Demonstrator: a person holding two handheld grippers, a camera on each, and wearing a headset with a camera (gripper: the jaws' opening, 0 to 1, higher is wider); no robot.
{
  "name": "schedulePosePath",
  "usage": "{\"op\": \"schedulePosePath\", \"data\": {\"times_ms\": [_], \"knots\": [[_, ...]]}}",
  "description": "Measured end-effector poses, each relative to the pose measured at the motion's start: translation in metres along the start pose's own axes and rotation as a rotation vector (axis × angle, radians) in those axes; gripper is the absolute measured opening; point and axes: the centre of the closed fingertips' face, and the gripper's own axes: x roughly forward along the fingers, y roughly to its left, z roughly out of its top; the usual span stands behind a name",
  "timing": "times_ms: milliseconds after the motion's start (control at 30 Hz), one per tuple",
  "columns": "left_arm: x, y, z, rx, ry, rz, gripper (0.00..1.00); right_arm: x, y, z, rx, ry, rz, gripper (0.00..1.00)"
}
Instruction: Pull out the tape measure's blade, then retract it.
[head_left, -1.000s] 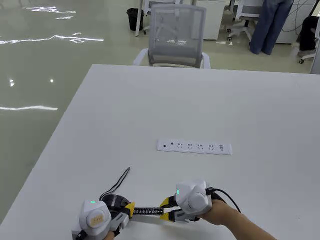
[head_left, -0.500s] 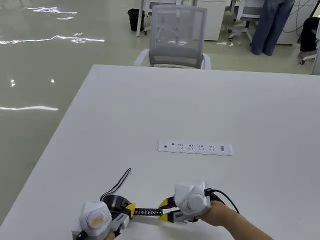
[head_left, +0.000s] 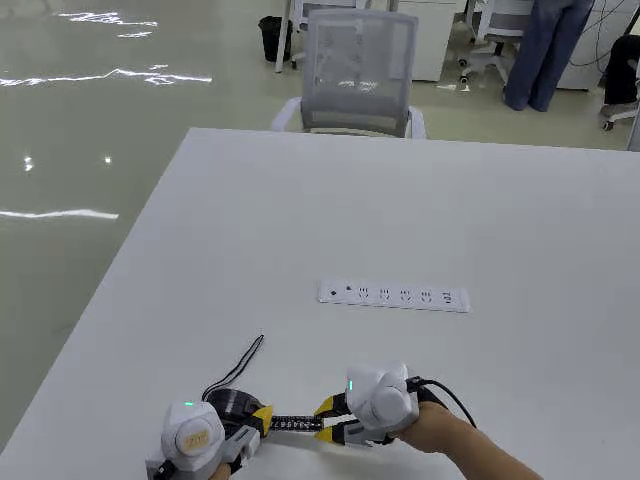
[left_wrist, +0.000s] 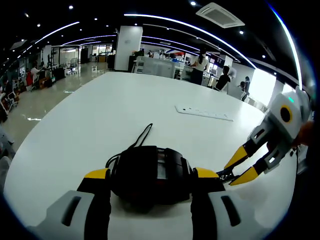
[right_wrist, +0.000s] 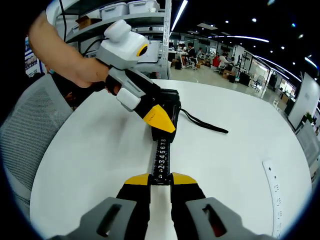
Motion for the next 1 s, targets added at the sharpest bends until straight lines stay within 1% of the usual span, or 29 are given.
{"op": "schedulePosePath", "data": {"times_ms": [800, 1000], "knots": [[0.002, 0.002, 0.0, -0.004, -0.005, -0.005, 0.62, 0.009, 0.0, 0.004, 0.0, -0.005, 0.004, 0.13], [0.0, 0.001, 0.001, -0.007, -0.005, -0.006, 0.62, 0.011, -0.001, 0.005, -0.005, -0.004, 0.007, 0.13]]}}
